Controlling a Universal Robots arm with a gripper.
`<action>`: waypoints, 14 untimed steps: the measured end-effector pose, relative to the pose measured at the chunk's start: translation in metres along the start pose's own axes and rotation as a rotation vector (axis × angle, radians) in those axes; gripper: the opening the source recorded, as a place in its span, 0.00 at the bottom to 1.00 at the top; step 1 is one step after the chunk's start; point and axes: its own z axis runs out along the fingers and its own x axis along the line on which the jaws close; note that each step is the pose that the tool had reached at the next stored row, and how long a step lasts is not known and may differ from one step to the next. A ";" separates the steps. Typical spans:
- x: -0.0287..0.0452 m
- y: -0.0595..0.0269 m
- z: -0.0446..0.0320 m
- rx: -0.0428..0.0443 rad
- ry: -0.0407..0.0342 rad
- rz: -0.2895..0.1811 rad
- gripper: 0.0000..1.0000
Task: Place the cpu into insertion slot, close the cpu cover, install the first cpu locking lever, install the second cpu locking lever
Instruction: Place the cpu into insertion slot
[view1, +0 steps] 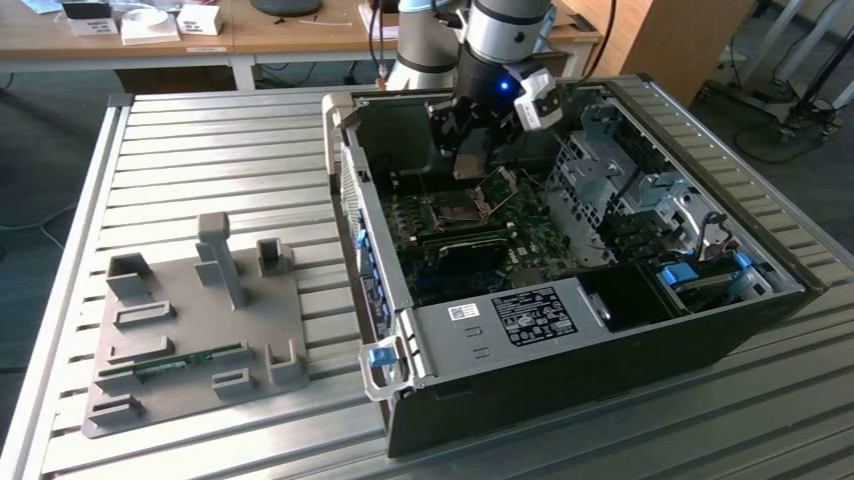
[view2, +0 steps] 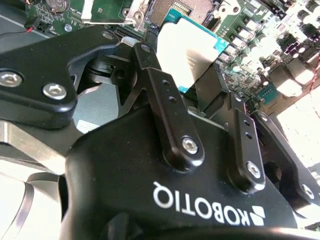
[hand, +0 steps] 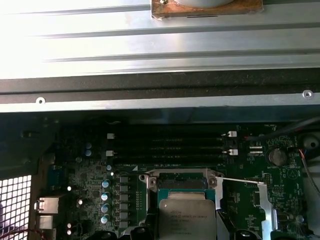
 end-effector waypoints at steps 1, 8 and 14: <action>0.0000 -0.0001 0.0007 -0.0013 0.0000 0.000 0.54; 0.0001 -0.0007 0.0064 -0.0097 0.0002 0.000 0.54; 0.0002 -0.0014 0.0134 -0.0108 0.0003 0.000 0.54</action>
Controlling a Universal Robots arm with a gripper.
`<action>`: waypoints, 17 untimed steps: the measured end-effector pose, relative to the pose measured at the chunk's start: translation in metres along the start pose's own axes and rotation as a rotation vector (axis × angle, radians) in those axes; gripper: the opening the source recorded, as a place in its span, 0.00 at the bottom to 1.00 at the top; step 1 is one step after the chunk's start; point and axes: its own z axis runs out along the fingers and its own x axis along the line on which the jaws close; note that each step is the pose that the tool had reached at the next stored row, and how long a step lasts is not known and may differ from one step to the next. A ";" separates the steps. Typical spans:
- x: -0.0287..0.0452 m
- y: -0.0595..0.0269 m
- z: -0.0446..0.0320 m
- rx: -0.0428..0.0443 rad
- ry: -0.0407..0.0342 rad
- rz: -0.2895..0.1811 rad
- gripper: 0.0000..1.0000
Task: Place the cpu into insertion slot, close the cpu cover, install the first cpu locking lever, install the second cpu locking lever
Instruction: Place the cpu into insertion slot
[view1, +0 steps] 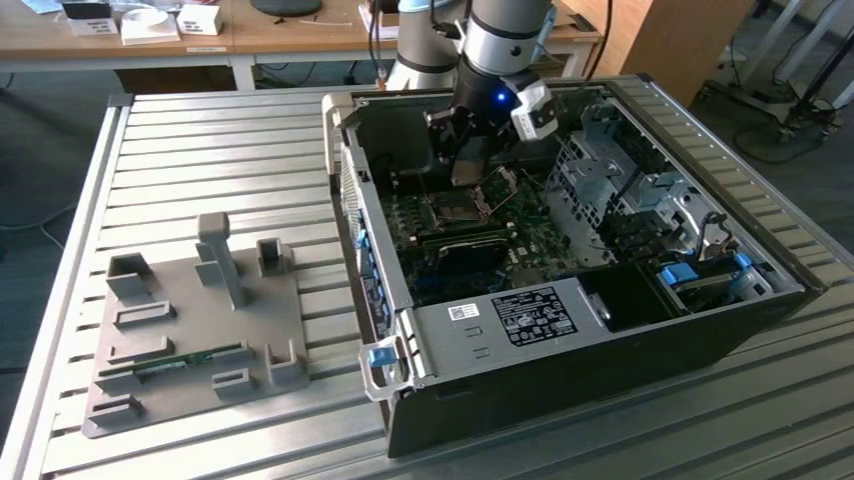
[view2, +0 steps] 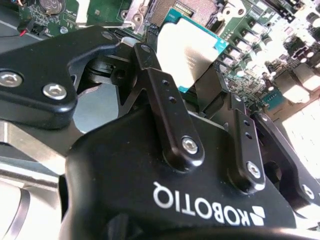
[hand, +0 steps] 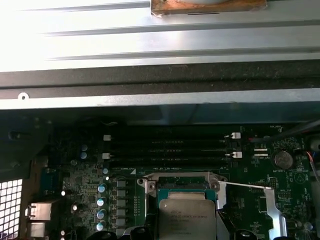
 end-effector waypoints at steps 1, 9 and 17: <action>0.0000 -0.0001 0.0008 -0.0001 0.0000 0.000 0.54; 0.0001 -0.0009 0.0083 -0.0003 0.0000 0.000 0.54; 0.0001 -0.0016 0.0146 -0.0003 0.0000 0.000 0.54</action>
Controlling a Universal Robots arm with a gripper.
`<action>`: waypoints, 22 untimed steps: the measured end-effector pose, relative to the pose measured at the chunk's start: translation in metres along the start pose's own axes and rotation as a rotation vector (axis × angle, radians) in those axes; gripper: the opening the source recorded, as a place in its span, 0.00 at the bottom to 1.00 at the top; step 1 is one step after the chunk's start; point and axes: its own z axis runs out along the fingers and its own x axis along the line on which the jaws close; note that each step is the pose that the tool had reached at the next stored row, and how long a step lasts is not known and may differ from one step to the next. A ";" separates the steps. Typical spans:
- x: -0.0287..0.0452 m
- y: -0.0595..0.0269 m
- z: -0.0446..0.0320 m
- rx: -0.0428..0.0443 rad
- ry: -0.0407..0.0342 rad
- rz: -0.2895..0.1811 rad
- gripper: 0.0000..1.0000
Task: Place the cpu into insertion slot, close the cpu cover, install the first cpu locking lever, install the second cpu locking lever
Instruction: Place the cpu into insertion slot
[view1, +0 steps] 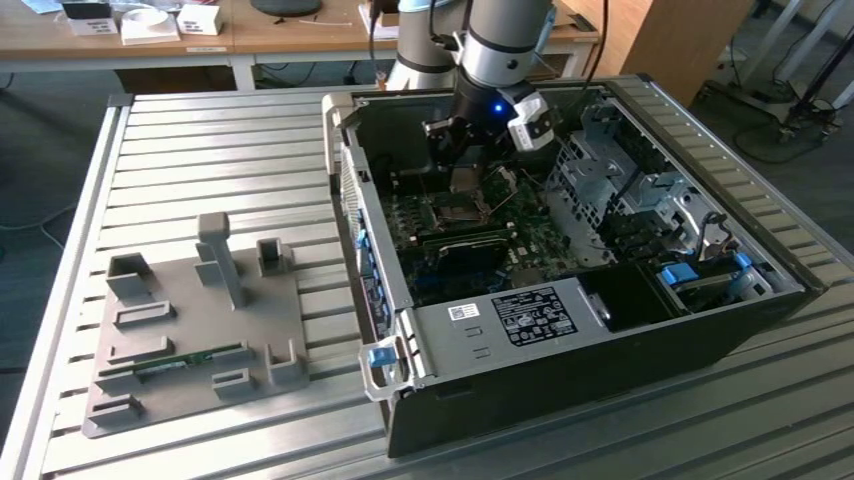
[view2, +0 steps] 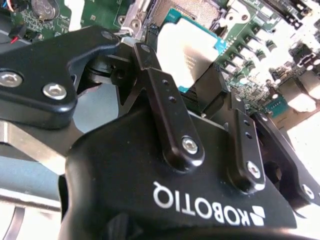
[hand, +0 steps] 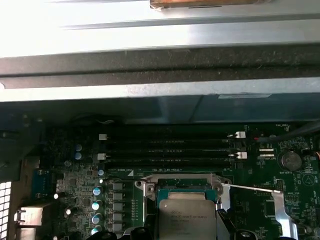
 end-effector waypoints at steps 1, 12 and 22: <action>0.0000 -0.0001 0.0012 0.0000 0.0000 0.000 0.54; 0.0001 -0.0007 0.0068 -0.0002 -0.0001 0.000 0.54; 0.0001 -0.0012 0.0104 -0.0001 0.0000 0.000 0.54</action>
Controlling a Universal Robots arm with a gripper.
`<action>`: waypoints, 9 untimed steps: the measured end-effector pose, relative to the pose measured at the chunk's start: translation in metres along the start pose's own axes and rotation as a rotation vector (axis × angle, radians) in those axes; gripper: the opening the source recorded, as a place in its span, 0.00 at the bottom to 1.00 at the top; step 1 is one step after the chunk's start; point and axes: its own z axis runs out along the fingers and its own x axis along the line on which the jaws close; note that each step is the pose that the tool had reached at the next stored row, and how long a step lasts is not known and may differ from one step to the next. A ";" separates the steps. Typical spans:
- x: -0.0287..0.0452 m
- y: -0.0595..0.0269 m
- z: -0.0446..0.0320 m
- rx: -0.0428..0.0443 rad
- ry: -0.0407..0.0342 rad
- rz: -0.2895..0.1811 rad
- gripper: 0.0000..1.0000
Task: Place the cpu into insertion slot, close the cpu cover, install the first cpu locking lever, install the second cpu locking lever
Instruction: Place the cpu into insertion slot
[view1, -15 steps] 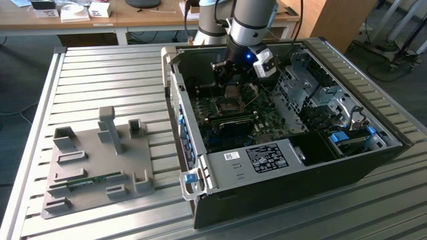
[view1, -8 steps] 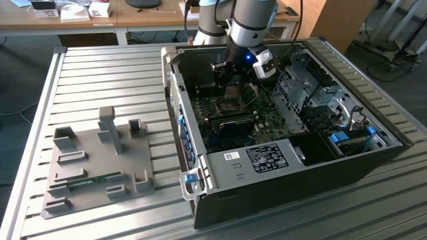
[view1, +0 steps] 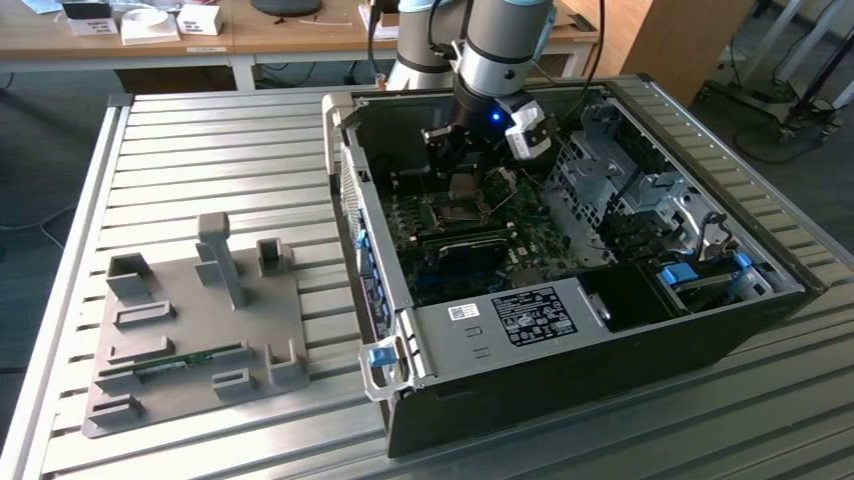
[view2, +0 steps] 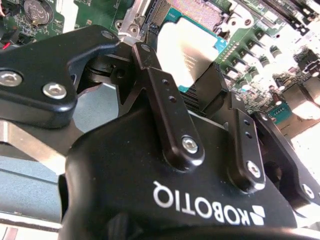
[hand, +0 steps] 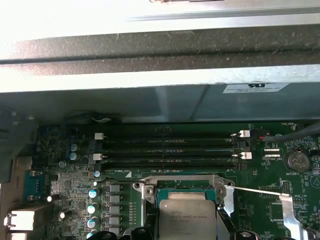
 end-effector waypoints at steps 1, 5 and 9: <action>0.0000 0.0000 0.0000 0.0000 0.0000 0.000 0.54; 0.0000 0.0000 0.0000 -0.0001 0.0000 0.000 0.54; 0.0000 0.0000 0.0000 -0.0001 0.0000 0.000 0.54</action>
